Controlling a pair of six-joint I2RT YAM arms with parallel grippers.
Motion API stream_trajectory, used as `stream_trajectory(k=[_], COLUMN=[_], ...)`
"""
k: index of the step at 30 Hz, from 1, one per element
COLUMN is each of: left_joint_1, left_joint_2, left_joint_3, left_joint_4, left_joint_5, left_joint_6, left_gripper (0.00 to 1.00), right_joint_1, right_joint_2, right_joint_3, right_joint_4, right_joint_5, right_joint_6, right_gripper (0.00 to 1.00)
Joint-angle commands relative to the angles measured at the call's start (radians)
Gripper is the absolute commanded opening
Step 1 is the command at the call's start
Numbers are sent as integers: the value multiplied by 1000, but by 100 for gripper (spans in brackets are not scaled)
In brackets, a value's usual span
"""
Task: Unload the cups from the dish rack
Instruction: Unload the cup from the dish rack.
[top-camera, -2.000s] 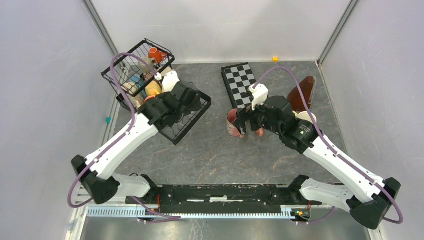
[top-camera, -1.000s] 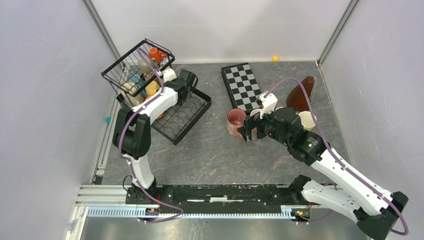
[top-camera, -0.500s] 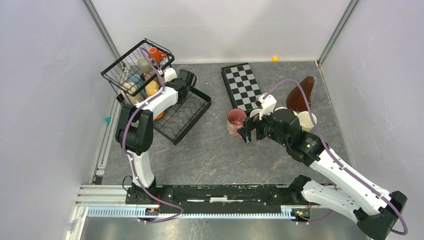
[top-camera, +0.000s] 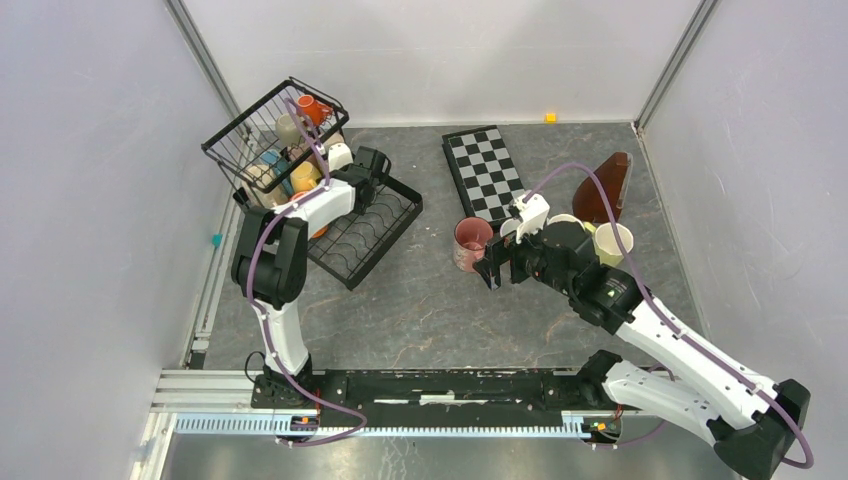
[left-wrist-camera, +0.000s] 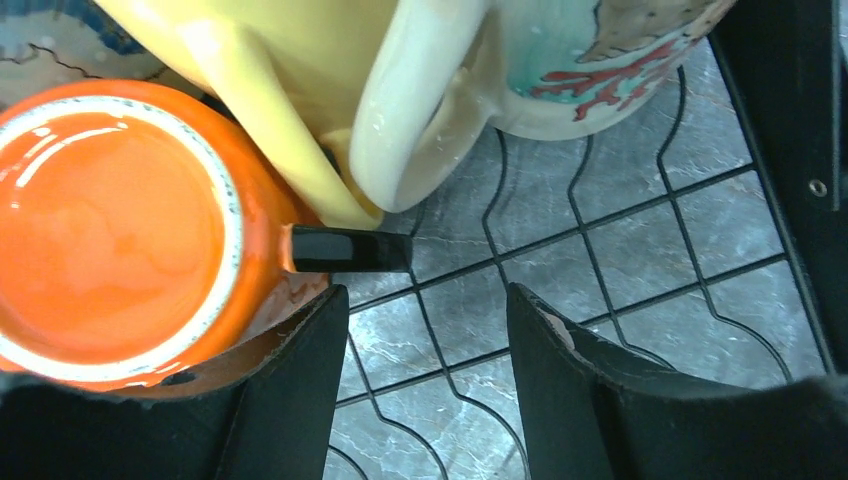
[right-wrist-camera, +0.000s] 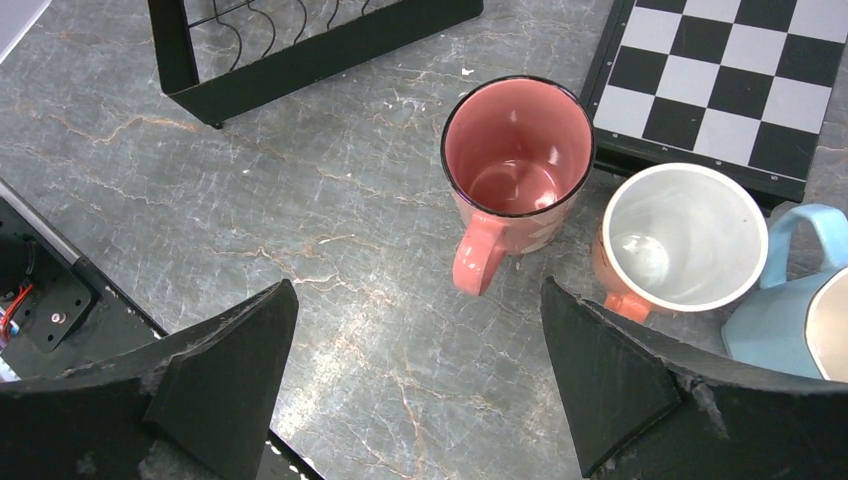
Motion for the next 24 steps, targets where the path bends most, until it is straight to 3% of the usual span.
stream_trajectory(k=[1, 11, 24], left_joint_1=[20, 15, 15], left_joint_2=[-2, 39, -30], left_joint_3=[0, 29, -38], left_joint_4=[43, 72, 34], left_joint_5=[-115, -126, -146], left_joint_6=[84, 167, 75], left_gripper=[66, 65, 57], right_joint_1=[5, 5, 5], right_joint_2=[-5, -2, 7], right_joint_3=[-16, -47, -81], right_joint_4=[61, 86, 120], right_joint_5=[-13, -22, -30], right_joint_6=[13, 18, 17], right_gripper=[98, 98, 98])
